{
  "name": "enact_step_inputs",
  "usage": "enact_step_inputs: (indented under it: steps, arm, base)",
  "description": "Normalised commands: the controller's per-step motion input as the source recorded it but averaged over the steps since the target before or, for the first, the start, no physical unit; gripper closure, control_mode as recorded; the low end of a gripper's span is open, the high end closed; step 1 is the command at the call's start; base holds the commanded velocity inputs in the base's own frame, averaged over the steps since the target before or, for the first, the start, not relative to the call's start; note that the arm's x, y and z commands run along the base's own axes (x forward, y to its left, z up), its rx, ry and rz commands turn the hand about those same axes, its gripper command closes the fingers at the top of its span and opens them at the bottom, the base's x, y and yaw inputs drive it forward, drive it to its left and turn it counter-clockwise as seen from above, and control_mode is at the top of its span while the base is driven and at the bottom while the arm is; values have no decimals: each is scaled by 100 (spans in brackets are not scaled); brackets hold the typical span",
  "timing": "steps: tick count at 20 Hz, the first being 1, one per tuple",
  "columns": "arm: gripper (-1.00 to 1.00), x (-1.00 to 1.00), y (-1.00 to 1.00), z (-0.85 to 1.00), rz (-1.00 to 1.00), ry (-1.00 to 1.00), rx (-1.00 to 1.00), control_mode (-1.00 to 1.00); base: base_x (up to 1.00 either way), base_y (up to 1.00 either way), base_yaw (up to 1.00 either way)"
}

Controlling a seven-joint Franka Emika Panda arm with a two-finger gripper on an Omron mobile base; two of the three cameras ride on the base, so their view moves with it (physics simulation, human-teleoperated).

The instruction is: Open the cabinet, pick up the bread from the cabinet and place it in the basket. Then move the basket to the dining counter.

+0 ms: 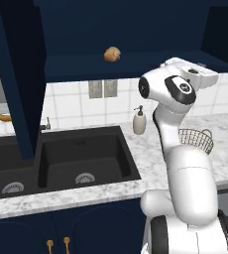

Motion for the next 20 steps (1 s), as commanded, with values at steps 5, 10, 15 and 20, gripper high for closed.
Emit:
enact_step_inputs:
  steps: [5,10,15,20]
  arm:
    - [100,22,-69,0,-1,5,17,-100]
    - [100,5,-76,2,-7,0,20,-100]
    - [100,18,-84,0,-8,0,21,-100]
    - [100,44,-48,0,-28,0,9,-100]
  base:
    - [0,0,0]
    - [0,0,0]
    - [0,0,0]
    - [0,0,0]
